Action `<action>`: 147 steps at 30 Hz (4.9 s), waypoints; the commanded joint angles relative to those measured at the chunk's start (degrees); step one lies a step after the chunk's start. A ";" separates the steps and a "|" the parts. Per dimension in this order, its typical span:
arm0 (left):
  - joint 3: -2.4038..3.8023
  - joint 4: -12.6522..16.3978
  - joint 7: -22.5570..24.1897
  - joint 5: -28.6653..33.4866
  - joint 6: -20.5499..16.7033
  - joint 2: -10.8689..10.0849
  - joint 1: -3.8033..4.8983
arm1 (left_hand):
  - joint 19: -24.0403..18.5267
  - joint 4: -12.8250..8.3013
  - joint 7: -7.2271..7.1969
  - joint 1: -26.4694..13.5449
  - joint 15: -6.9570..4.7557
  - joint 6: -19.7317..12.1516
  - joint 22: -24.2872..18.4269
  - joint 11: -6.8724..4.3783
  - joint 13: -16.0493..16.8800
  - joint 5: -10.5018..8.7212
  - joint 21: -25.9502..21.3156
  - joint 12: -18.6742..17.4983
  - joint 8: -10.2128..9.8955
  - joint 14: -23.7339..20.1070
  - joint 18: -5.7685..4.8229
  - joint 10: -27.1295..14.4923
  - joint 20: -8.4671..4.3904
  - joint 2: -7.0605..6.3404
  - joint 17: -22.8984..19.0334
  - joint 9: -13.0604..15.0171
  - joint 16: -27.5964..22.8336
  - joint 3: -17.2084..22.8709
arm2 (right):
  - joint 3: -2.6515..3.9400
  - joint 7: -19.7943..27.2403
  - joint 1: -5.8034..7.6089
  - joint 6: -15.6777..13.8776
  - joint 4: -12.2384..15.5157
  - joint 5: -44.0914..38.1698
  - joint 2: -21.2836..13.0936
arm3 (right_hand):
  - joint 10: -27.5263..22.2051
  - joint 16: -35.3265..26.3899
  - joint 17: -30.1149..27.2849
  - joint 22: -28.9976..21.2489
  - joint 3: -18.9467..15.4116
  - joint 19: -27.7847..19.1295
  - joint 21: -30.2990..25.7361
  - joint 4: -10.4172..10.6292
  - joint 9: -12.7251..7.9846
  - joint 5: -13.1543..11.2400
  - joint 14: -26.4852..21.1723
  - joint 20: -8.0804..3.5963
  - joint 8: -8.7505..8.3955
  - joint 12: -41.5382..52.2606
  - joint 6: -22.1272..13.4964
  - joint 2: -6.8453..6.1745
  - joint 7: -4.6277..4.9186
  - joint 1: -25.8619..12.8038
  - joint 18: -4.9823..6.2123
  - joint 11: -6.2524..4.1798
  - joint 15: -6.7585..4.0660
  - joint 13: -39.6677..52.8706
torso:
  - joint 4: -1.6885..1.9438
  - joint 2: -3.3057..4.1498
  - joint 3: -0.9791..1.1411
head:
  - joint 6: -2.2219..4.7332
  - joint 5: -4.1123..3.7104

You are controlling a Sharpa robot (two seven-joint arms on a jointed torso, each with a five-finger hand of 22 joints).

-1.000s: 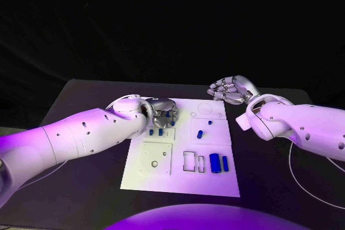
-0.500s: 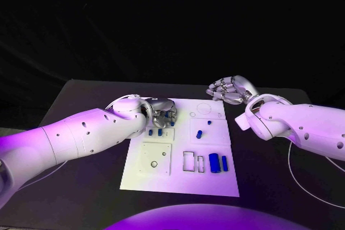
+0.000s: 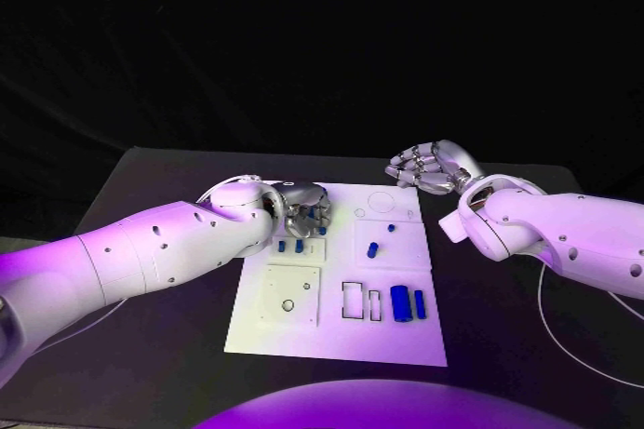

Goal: Assemble the parts on the task board

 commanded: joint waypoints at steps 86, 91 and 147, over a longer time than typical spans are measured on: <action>-0.30 -1.12 0.21 2.15 1.68 1.12 -1.05 | 2.78 -0.39 -0.14 -2.21 0.09 6.22 2.16 0.00 -0.32 0.19 0.94 -3.68 -1.38 1.14 -1.59 3.32 0.62 1.62 -0.47 -0.17 2.21 0.45 | 0.00 -0.34 -0.23 1.56 -0.28 -0.64 0.31 | 0.19 -0.25 -0.47 -0.71 -0.38 -0.69 -0.15 -0.04 -0.11 0.27 0.11 -0.02 0.45 0.19 0.46 0.74 4.09 -0.38 0.31 -0.23 -0.02 -0.04 | 0.01 0.02 0.00 | -0.47 -0.31; -0.29 -0.73 1.00 2.23 -0.43 0.72 -1.06 | 3.75 -0.90 -0.04 -2.06 0.05 6.84 3.15 0.00 -0.68 0.23 1.65 -5.77 -1.82 1.82 -1.78 4.95 0.56 1.37 -0.04 -0.16 2.27 1.22 | 0.00 -0.32 -0.23 1.54 -0.29 -0.64 0.32 | 0.19 -0.25 -0.47 -0.71 -0.38 -0.69 -0.15 -0.04 -0.11 0.27 0.11 -0.02 0.45 0.19 0.46 0.74 4.09 -0.38 0.31 -0.23 -0.02 -0.04 | 0.02 -0.01 -0.04 | -0.41 -0.26; 2.71 7.13 0.67 5.12 -2.64 -10.21 -1.00 | 4.99 -1.31 0.02 -2.51 -0.01 7.67 4.44 -0.03 -0.93 0.17 2.55 -8.78 -2.58 2.66 -2.04 7.01 0.41 0.82 0.17 -0.16 2.22 1.89 | 0.00 -0.23 -0.44 1.48 -1.21 -0.63 -0.03 | 0.23 -0.27 -0.66 -0.98 -0.39 -0.70 -0.13 -0.04 -0.16 0.25 0.21 -0.01 0.51 0.22 0.52 0.83 4.06 -0.39 0.32 -0.26 -0.04 -0.05 | 0.13 -0.13 -0.04 | 0.34 0.30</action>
